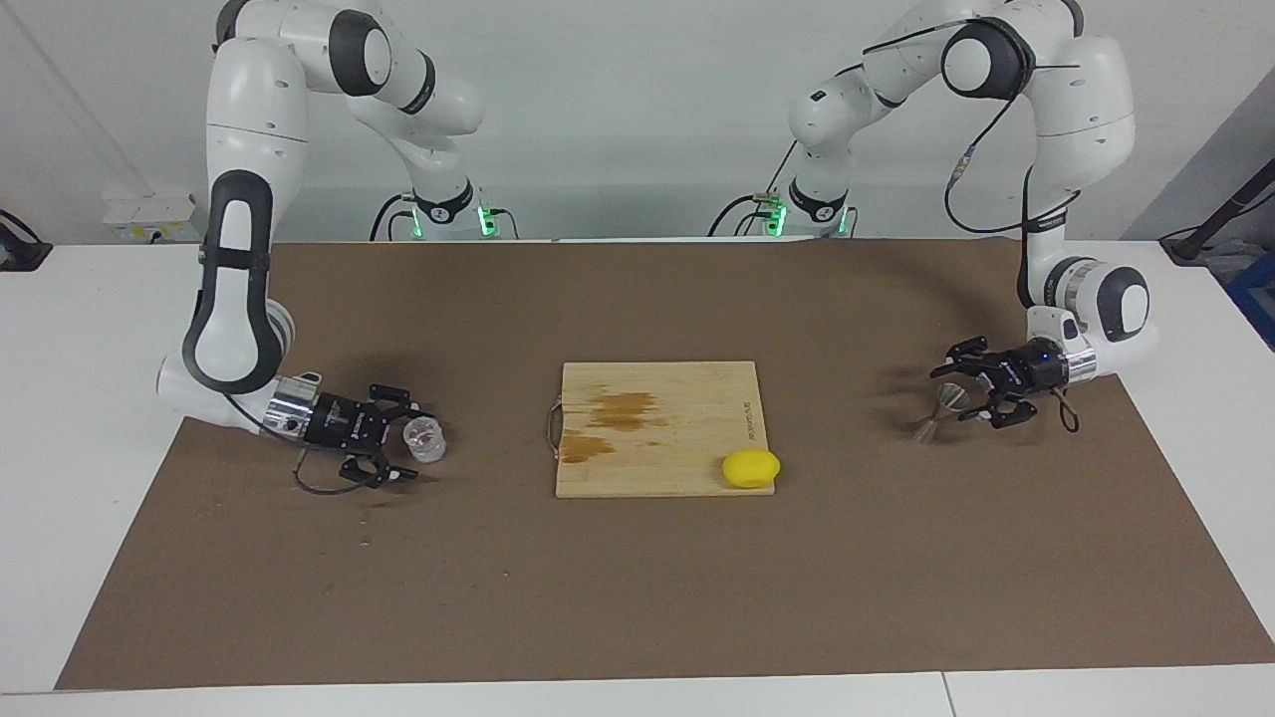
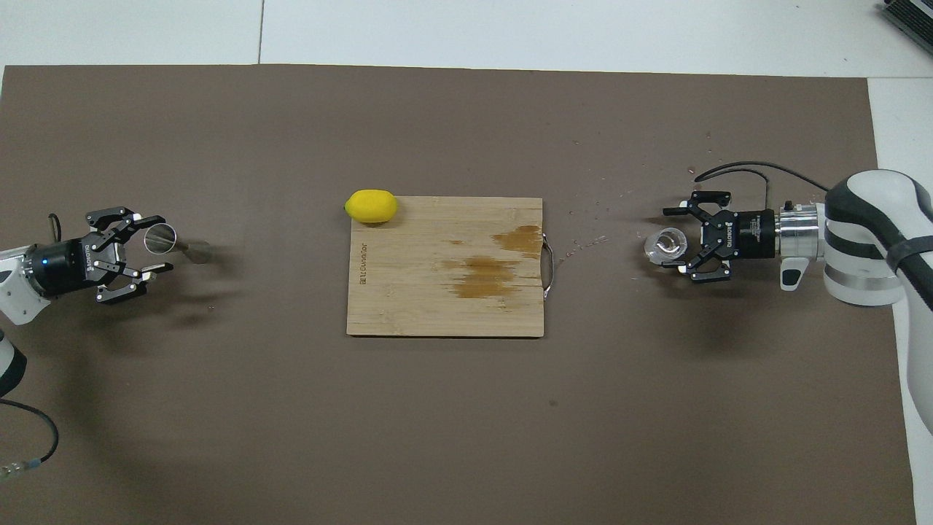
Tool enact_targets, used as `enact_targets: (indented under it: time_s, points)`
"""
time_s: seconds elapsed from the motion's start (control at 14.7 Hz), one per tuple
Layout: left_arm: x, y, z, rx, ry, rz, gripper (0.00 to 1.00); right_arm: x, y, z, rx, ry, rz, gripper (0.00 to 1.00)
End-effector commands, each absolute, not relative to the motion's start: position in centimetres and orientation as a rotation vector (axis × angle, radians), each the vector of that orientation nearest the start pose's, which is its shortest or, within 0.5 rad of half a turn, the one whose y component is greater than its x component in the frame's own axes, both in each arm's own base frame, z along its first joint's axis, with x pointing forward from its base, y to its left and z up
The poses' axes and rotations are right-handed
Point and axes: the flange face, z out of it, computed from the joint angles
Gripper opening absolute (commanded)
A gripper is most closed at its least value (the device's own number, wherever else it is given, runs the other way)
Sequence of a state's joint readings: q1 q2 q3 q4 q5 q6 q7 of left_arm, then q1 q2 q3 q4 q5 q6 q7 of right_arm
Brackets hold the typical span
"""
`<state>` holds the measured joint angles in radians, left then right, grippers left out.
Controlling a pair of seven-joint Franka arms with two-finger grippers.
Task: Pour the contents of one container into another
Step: 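Grasp the glass cup with the right gripper while the left gripper reaches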
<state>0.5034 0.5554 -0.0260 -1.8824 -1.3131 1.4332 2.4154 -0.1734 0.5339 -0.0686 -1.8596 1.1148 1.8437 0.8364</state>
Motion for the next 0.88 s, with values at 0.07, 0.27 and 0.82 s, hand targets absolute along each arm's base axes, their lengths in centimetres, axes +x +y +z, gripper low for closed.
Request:
enact_targets:
  time_s: [0.07,0.27,0.82]
  points:
    - [56.5,16.6,24.6,1.405,-1.110,1.326,0.63,60.6,-7.4,22.7,-1.437,1.704,0.876,1.00]
    - [56.5,16.7,24.6,1.408,-1.108,1.328,0.48,60.6,-7.4,22.6,-1.436,1.707,0.876,0.95]
    - [57.6,15.1,25.7,1.387,-1.067,1.289,0.47,60.5,-7.4,22.7,-1.441,1.695,0.883,0.65]
